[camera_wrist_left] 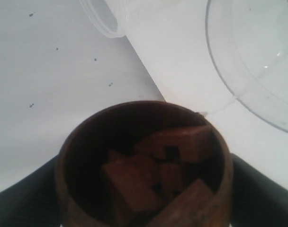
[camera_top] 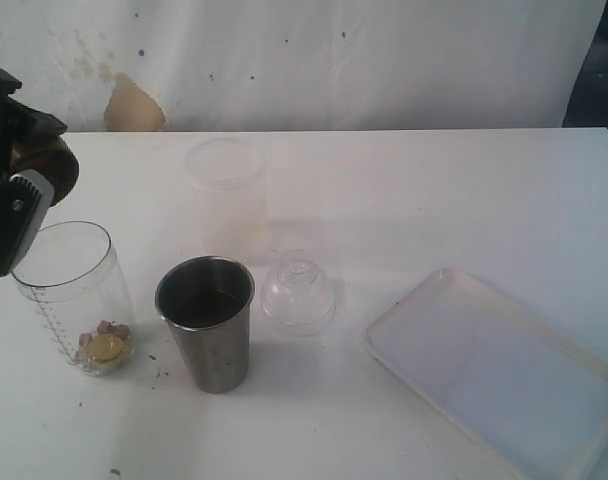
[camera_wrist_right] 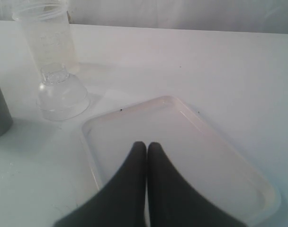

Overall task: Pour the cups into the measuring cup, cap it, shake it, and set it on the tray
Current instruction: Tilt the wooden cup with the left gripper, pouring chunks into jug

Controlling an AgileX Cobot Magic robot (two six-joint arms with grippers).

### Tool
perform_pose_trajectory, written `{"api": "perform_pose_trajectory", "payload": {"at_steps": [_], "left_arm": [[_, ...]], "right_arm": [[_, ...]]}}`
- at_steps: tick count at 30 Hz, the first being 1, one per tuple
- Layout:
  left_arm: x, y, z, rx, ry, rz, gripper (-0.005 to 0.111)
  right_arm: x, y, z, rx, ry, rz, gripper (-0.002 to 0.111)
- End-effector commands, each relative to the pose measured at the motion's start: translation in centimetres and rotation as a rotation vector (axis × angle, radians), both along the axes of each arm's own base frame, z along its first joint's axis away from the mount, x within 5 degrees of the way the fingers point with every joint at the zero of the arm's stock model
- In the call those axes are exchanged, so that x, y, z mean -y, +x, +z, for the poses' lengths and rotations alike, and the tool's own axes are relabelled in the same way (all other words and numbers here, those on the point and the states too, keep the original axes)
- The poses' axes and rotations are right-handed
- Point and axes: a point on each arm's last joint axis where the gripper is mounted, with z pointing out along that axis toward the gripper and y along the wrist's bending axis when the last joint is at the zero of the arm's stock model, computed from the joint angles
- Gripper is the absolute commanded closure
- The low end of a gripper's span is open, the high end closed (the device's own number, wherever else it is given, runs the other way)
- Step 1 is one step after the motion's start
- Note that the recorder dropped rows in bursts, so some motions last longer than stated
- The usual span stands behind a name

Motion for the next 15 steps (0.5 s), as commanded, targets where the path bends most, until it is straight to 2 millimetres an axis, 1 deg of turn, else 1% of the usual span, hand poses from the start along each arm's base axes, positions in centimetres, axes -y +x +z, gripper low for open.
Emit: {"api": "perform_pose_trajectory", "payload": {"at_steps": [1, 5, 7, 15], "left_arm": [[0.48, -0.05, 0.35, 0.020, 0.010, 0.005, 0.107], [0.84, -0.07, 0.49, 0.045, 0.040, 0.049, 0.107], [0.74, -0.07, 0.57, 0.045, 0.020, 0.075, 0.107], [0.57, 0.01, 0.66, 0.052, 0.024, 0.095, 0.107]], "right_arm": [[-0.01, -0.01, -0.14, -0.001, 0.003, 0.001, 0.108], [-0.01, -0.01, -0.14, -0.001, 0.003, 0.001, 0.108], [-0.01, -0.01, -0.14, -0.001, 0.003, 0.001, 0.108], [-0.01, -0.01, -0.14, -0.001, 0.003, 0.001, 0.108]]}}
